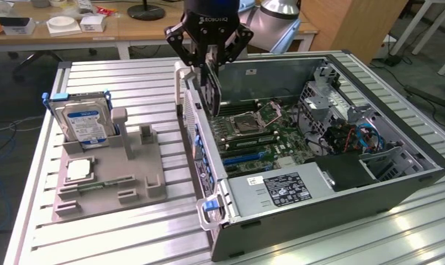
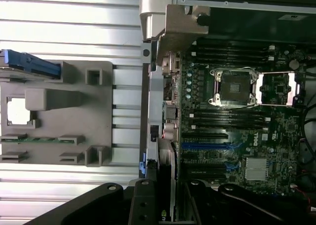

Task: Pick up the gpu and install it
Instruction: 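Pick up the gpu and move the gpu toward the slot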

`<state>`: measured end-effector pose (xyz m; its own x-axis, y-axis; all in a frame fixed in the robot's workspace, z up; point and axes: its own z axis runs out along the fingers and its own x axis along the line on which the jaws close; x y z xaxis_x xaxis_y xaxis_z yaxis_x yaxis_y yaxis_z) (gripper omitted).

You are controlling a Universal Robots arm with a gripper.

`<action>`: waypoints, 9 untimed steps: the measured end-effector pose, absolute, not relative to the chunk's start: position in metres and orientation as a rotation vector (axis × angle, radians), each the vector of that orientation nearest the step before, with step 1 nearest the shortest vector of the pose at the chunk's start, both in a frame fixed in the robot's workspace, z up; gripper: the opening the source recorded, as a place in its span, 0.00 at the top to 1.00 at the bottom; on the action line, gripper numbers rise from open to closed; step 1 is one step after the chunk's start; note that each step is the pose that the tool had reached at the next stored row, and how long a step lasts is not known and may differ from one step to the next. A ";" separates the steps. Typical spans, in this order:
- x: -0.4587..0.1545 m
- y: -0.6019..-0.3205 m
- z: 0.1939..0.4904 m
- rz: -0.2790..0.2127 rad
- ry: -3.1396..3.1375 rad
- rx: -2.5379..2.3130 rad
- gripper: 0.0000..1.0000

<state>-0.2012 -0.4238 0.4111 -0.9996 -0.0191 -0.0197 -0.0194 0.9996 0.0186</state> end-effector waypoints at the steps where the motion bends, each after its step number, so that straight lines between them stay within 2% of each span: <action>1: -0.200 -0.424 0.411 0.029 3.122 -0.030 0.73; 9: -0.187 -0.424 0.411 0.029 3.122 -0.030 0.73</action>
<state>-0.1870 -0.4238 0.4111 -0.9996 -0.0191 -0.0197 -0.0195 0.9996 0.0186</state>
